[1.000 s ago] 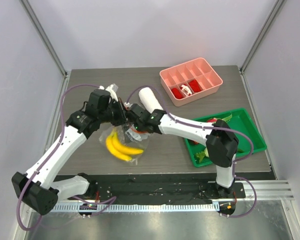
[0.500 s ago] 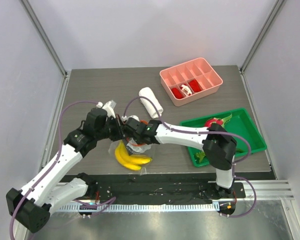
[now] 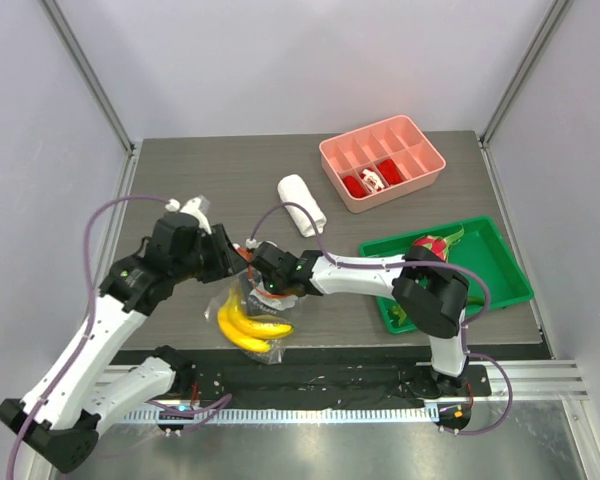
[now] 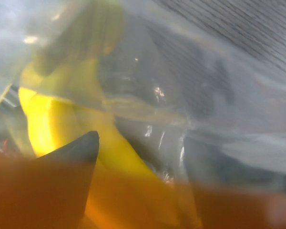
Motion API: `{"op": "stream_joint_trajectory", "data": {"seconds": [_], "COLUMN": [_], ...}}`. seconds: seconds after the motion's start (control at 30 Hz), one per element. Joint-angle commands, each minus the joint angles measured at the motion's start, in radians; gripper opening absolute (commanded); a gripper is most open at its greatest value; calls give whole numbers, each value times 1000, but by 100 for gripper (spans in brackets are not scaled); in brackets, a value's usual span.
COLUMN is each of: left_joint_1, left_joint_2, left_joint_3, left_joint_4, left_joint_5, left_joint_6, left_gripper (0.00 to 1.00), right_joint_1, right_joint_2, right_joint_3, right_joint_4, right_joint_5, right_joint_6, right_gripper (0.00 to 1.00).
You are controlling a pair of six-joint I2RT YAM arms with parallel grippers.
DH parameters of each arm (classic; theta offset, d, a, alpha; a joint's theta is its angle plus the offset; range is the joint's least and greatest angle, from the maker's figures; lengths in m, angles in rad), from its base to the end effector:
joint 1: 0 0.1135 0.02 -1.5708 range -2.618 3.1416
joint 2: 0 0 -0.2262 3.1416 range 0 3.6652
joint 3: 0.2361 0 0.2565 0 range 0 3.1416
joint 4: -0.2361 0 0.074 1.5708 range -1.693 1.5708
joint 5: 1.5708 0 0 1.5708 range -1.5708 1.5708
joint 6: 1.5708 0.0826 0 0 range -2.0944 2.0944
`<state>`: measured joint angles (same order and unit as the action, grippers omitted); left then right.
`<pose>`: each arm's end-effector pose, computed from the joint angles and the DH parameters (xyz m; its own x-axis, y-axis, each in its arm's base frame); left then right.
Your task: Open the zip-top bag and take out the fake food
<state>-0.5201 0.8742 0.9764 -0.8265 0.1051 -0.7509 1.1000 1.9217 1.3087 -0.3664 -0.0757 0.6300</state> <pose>0.1986 -0.1237 0.2687 -0.8041 -0.3214 -0.5001 0.0189 0.8270 -0.5618 0.1865 0.3802 0.1017 -0.8391 -0.3535 -0.4135 -0.5117 0.7710 0.3792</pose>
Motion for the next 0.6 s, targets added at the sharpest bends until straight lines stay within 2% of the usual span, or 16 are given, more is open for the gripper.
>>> {"op": "stream_joint_trajectory", "data": {"seconds": [0.0, 0.07, 0.1, 0.17, 0.2, 0.3, 0.43, 0.57], "left_joint_1": [6, 6, 5, 6, 8, 15, 43, 72], "left_joint_2": [-76, -101, -115, -126, -129, -103, 3, 58], "left_joint_3": [179, 183, 173, 104, 69, -65, -200, -324], "left_joint_4": [-245, -304, -327, -388, -393, -373, -280, -64], "left_joint_5": [-209, -235, -246, -234, -211, -173, -122, -53], "left_joint_6": [-1, -37, -103, -180, -247, -321, -324, -338], "left_gripper": [46, 42, 38, 31, 21, 9, 4, 2], "right_joint_1": [-31, -52, -60, -87, -97, -126, -147, -154], "right_joint_2": [-76, -78, -82, -98, -104, -112, -122, -112], "right_joint_3": [-8, -11, -12, -22, -25, -31, -40, -51], "right_joint_4": [60, 60, 60, 69, 73, 98, 124, 167], "right_joint_5": [-38, -56, -62, -85, -94, -176, -269, -348], "right_joint_6": [19, 23, 31, 34, 28, 11, -3, 2], "right_gripper": [78, 78, 79, 80, 80, 80, 80, 77]}}
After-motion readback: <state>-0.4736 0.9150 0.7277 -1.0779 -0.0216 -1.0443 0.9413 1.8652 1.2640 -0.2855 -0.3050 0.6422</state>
